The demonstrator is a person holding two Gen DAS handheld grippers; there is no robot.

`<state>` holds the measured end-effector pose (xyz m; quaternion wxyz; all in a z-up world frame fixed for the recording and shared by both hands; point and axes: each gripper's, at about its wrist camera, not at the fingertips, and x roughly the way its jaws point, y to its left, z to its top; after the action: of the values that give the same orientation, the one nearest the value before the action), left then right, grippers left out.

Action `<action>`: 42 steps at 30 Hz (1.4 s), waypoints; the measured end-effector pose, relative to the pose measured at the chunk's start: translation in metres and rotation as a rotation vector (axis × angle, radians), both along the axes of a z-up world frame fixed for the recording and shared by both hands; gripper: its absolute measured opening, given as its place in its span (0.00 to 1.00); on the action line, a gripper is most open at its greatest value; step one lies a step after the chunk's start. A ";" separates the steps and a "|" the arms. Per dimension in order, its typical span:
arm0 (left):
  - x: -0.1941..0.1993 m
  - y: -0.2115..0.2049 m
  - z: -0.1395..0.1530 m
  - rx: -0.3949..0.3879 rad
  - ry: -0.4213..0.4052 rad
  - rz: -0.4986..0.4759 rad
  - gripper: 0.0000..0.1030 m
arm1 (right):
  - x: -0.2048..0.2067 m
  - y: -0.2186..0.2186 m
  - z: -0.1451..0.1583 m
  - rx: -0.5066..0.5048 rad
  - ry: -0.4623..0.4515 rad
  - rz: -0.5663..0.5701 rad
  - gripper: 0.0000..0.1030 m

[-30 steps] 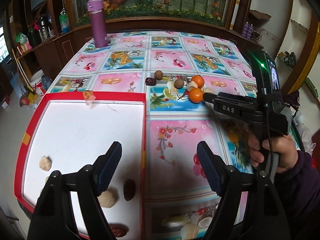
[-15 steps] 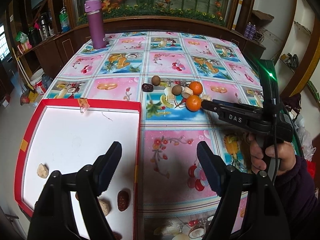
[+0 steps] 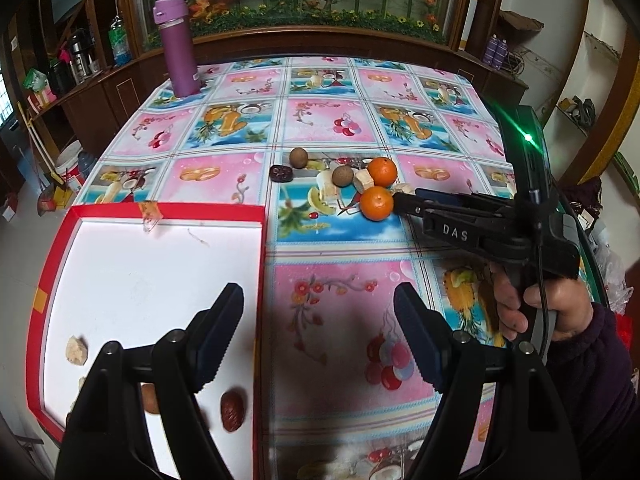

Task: Organize fruits
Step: 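Grasp a beige cube with the right gripper while the left grasps an orange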

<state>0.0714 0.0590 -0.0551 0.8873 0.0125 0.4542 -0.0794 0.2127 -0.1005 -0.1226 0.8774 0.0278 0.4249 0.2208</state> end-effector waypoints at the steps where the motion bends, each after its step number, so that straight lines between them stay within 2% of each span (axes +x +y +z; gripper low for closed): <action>1: 0.005 -0.003 -0.001 0.007 0.006 -0.002 0.76 | -0.001 0.002 0.001 -0.003 -0.005 0.003 0.25; 3: 0.013 -0.007 -0.004 0.020 0.016 -0.002 0.76 | 0.000 0.004 0.001 -0.010 -0.007 0.011 0.16; 5: 0.024 -0.014 -0.007 0.038 0.027 0.000 0.76 | 0.000 0.006 0.001 -0.018 -0.005 0.014 0.13; 8: 0.039 -0.025 -0.012 0.077 0.037 -0.001 0.76 | 0.001 -0.003 0.006 -0.001 -0.005 -0.017 0.13; 13: 0.067 -0.048 -0.022 0.113 0.053 0.000 0.76 | 0.008 -0.046 0.023 0.122 -0.017 -0.151 0.13; 17: 0.089 -0.062 -0.033 0.110 0.076 0.022 0.76 | 0.012 -0.066 0.024 0.163 -0.001 -0.220 0.13; 26: 0.107 -0.079 -0.048 0.092 0.092 0.034 0.75 | 0.012 -0.071 0.027 0.199 0.002 -0.235 0.13; 28: 0.108 -0.080 -0.052 0.096 0.095 0.035 0.65 | 0.011 -0.072 0.028 0.204 -0.005 -0.238 0.13; 31: 0.109 -0.080 -0.057 0.079 0.113 0.032 0.57 | 0.010 -0.072 0.029 0.207 -0.010 -0.236 0.13; 32: 0.110 -0.080 -0.058 0.074 0.119 0.029 0.47 | 0.010 -0.072 0.029 0.205 -0.010 -0.239 0.13; 36: 0.112 -0.080 -0.059 0.059 0.114 0.021 0.34 | 0.010 -0.072 0.028 0.205 -0.009 -0.244 0.13; 42: 0.103 -0.080 -0.048 0.066 0.080 0.026 0.33 | 0.008 -0.072 0.029 0.216 -0.011 -0.234 0.13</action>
<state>0.1743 -0.0206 -0.1030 0.8685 0.0326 0.4917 -0.0533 0.2212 -0.1722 -0.0932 0.8914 0.1702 0.3876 0.1619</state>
